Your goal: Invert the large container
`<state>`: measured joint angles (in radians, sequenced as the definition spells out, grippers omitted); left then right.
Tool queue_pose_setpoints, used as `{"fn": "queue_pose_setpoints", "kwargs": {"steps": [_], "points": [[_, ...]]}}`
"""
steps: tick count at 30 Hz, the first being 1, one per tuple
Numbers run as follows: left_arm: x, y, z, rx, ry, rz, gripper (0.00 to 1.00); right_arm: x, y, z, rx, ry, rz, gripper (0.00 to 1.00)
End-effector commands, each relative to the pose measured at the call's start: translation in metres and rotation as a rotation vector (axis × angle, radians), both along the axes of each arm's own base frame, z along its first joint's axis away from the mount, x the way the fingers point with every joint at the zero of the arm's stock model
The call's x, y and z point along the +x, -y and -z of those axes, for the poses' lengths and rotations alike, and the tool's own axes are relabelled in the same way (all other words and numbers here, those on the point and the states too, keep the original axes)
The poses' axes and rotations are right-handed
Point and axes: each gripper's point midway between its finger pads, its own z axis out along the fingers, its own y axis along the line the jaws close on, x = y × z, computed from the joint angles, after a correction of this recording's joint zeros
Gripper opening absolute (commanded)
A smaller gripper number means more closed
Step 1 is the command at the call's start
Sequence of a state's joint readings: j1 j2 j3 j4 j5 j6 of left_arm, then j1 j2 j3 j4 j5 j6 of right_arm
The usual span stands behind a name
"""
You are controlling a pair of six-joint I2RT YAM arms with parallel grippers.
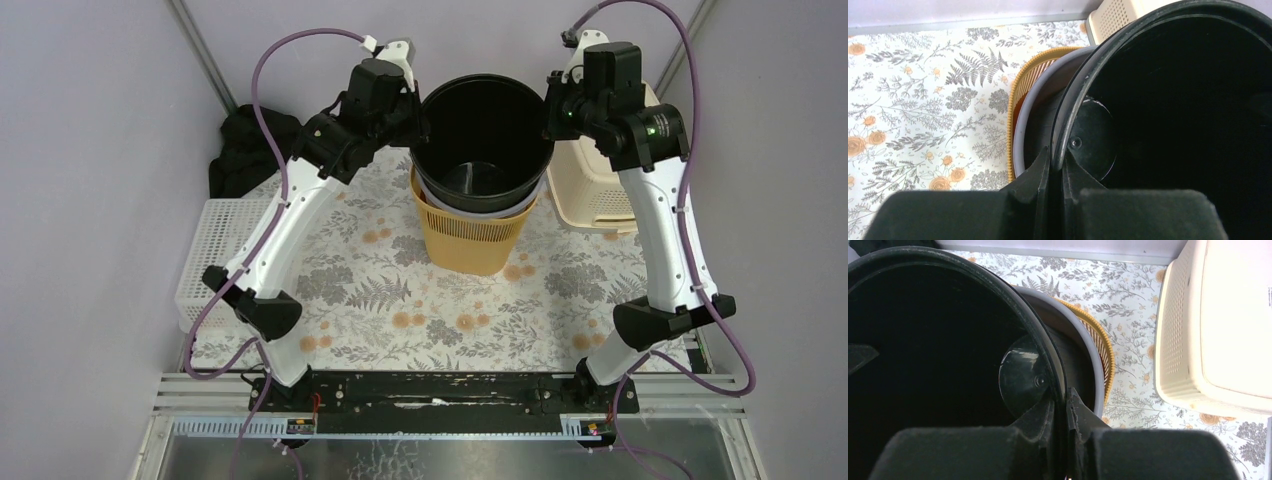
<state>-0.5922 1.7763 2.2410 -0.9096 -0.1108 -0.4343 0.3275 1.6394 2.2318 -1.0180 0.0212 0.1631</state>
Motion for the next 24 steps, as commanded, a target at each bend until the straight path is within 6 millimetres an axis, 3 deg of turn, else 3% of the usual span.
{"fn": "queue_pose_setpoints", "kwargs": {"steps": [1,8,24], "points": [[-0.016,0.009,-0.102,-0.209,0.271,0.088,0.00,-0.005,-0.009,-0.056,0.094,0.172,-0.033,0.00],[-0.029,0.003,-0.136,-0.260,0.359,0.106,0.02,-0.019,-0.010,-0.097,0.162,0.310,-0.055,0.00],[-0.079,-0.005,-0.202,-0.379,0.578,0.235,0.02,-0.059,-0.008,-0.165,0.278,0.577,-0.122,0.00]]}}
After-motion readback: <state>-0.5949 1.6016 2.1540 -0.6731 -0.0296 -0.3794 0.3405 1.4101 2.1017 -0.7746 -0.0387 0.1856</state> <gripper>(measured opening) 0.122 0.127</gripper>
